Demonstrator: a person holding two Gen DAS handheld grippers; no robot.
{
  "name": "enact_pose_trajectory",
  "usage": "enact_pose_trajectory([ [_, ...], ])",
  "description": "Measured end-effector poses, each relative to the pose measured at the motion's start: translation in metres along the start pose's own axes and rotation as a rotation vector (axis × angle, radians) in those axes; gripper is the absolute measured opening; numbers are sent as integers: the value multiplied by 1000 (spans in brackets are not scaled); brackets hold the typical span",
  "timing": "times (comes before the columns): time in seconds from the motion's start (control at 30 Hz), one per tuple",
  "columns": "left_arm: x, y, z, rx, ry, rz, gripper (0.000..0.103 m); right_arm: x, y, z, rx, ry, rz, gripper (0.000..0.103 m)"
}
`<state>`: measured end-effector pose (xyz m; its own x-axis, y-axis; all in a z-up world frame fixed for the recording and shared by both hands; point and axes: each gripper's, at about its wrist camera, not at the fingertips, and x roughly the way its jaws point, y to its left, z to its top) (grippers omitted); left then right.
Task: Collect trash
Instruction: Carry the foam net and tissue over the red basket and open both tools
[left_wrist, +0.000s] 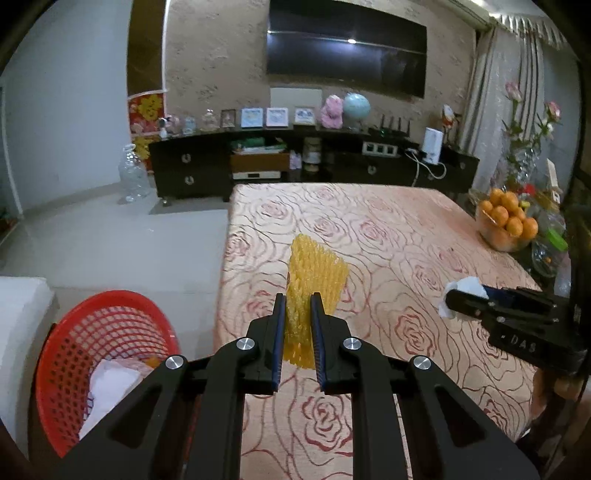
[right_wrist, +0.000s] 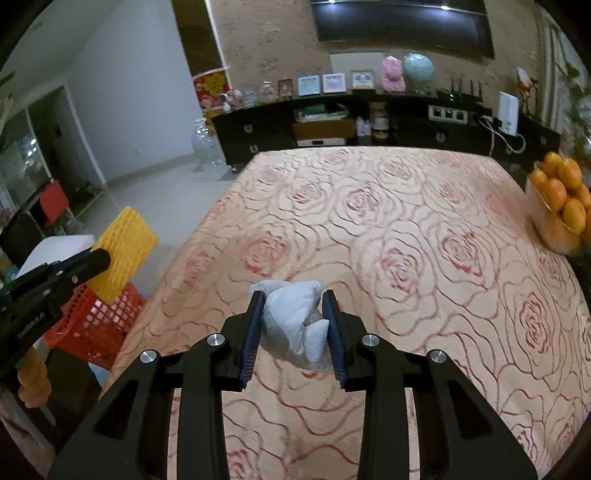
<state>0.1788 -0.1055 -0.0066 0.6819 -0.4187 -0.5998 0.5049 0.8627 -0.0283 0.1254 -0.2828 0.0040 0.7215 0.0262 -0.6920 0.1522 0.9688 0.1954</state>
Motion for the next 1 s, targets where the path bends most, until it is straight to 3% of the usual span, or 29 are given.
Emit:
enact_pose_trajectory([
  [0.53,-39,73,4,-111,-70,143,13,12,86,39,-127,-32,112,32],
  [1.0,-57,138,-10,-208,-52,280,13,30,168,68,-259,-44,256,32],
])
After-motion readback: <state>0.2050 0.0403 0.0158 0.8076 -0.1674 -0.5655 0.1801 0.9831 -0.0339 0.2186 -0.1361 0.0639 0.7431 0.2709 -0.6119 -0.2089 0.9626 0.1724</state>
